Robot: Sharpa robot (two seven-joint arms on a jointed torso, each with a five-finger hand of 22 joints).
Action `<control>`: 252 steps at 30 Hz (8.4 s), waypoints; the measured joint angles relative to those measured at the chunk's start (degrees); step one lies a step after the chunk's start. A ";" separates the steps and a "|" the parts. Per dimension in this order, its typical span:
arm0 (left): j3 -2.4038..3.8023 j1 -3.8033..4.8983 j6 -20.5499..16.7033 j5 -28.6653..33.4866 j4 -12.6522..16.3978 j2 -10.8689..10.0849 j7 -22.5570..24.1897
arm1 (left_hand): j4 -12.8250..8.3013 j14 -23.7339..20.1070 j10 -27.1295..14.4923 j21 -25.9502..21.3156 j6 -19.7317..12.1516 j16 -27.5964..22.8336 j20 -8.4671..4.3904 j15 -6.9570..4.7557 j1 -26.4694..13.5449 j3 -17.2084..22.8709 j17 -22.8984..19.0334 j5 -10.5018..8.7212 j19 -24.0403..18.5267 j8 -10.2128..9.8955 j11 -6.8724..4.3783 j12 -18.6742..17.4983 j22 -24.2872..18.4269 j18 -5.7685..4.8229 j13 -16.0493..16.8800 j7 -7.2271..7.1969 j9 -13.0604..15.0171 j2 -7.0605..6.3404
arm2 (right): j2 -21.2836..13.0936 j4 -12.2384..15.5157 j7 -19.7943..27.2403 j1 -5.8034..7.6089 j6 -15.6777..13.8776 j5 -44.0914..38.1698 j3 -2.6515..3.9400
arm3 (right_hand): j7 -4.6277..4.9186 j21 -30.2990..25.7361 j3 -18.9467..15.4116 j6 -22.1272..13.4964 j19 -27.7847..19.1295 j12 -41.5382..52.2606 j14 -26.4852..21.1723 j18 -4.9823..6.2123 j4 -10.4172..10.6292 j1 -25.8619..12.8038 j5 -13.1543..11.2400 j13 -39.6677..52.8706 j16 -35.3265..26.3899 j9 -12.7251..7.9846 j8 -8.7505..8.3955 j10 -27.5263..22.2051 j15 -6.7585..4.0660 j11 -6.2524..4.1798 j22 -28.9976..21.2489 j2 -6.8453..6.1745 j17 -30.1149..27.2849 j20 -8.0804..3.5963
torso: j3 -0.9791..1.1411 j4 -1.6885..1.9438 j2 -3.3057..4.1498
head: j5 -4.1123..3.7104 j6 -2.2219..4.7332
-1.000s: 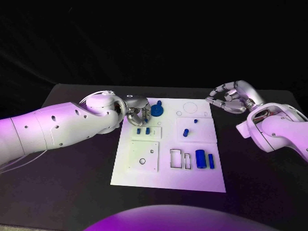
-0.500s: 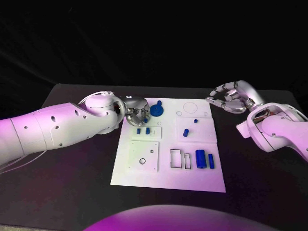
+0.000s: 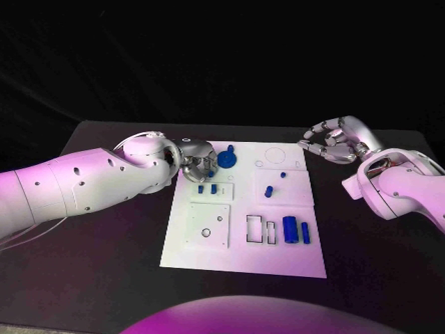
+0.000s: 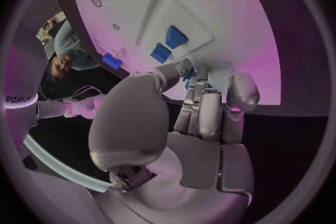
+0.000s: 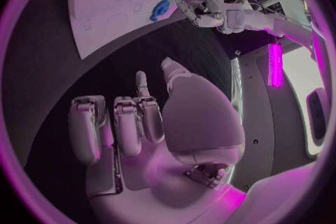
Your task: Assemble the parts on the task board
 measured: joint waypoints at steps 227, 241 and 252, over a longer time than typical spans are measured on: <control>1.79 0.06 -9.49 81.55 5.83 -9.02 20.20 | 7.51 -27.02 -20.50 -39.90 -7.41 -20.47 3.99 3.89 4.53 -10.67 -40.85 4.67 -21.37 8.83 4.91 18.53 -5.97 3.56 0.37 5.02 -3.02 1.02 | 19.39 5.35 -15.06 -14.13 6.58 -42.33 0.26 | -0.40 2.43 31.84 10.83 0.00 -78.47 -0.20 0.43 -19.54 3.99 -4.07 -56.38 -7.00 -2.78 -0.91 -14.53 -0.20 2.04 0.01 -3.11 -0.03 -0.21 | -0.18 0.08 -0.42 | 8.94 -1.93; 1.79 0.06 -9.46 81.53 5.82 -9.05 20.16 | 7.51 -27.02 -20.49 -39.90 -7.41 -20.47 3.99 3.89 4.53 -10.67 -40.85 4.67 -21.38 8.83 4.91 18.53 -5.96 3.56 0.32 5.02 -3.03 1.01 | 19.32 4.68 -14.93 -14.14 7.06 -42.45 0.23 | -0.41 2.43 31.80 10.82 0.00 -78.45 -0.20 0.43 -19.80 3.98 -4.08 -56.04 -7.00 -2.72 -0.72 -14.53 -0.20 2.04 0.00 -3.10 -0.01 -0.21 | -0.18 0.05 -0.43 | 8.98 -1.93; 1.79 0.06 -9.42 81.53 5.77 -9.10 20.07 | 7.51 -27.02 -20.70 -39.90 -7.60 -20.47 3.99 3.89 4.30 -10.67 -40.85 4.67 -21.38 8.83 4.71 18.53 -6.02 3.56 0.33 4.82 -2.97 1.24 | 19.50 4.45 -15.30 -14.19 7.07 -43.72 0.19 | -0.28 2.43 31.85 10.93 0.00 -78.44 -0.20 0.43 -19.86 3.75 -3.85 -56.04 -7.00 -2.75 -0.79 -14.46 -0.20 2.10 -0.01 -2.87 0.01 -0.20 | -0.22 0.09 -0.43 | 8.92 -1.93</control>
